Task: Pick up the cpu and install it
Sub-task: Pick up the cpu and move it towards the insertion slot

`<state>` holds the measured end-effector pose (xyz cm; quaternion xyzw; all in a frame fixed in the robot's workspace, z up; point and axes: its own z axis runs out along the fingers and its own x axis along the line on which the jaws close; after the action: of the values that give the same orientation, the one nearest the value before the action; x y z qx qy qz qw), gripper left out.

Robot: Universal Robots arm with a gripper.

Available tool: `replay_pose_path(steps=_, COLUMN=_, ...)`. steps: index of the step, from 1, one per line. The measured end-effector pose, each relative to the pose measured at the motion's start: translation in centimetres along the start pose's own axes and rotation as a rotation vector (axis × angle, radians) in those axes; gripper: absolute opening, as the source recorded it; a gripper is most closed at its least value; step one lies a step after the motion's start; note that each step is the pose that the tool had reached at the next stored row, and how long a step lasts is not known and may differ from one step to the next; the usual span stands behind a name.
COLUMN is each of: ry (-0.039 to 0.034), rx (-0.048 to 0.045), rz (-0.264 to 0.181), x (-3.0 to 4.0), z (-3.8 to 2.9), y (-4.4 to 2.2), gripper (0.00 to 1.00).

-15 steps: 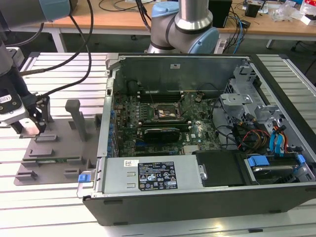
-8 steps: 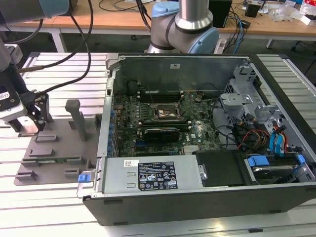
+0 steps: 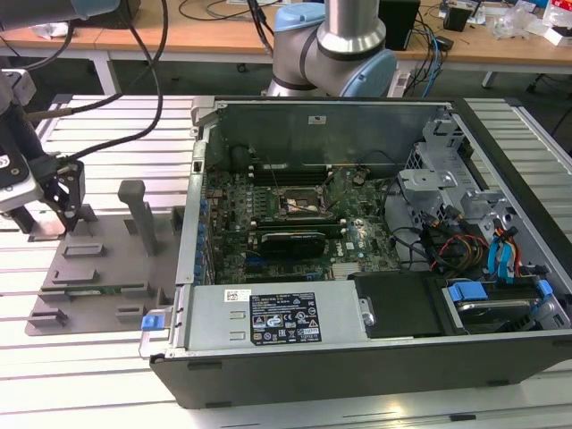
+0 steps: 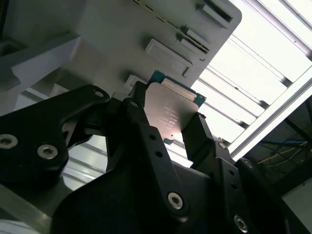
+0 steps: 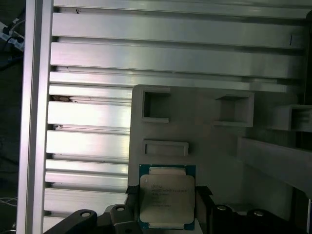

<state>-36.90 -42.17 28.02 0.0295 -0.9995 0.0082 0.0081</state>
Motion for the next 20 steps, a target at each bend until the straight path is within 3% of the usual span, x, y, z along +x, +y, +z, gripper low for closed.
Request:
replay_pose_path(steps=4, ry=0.0001, rx=0.0006, rz=0.0, x=0.01, z=-0.57, y=-0.01, gripper=0.55)
replay_pose_path(steps=10, ry=0.0002, rx=0.0015, rz=0.0, x=0.04, z=-2.14, y=-0.02, gripper=0.55)
replay_pose_path(steps=20, ry=0.0001, rx=0.0019, rz=0.0, x=0.07, z=-4.03, y=-0.05, gripper=0.55)
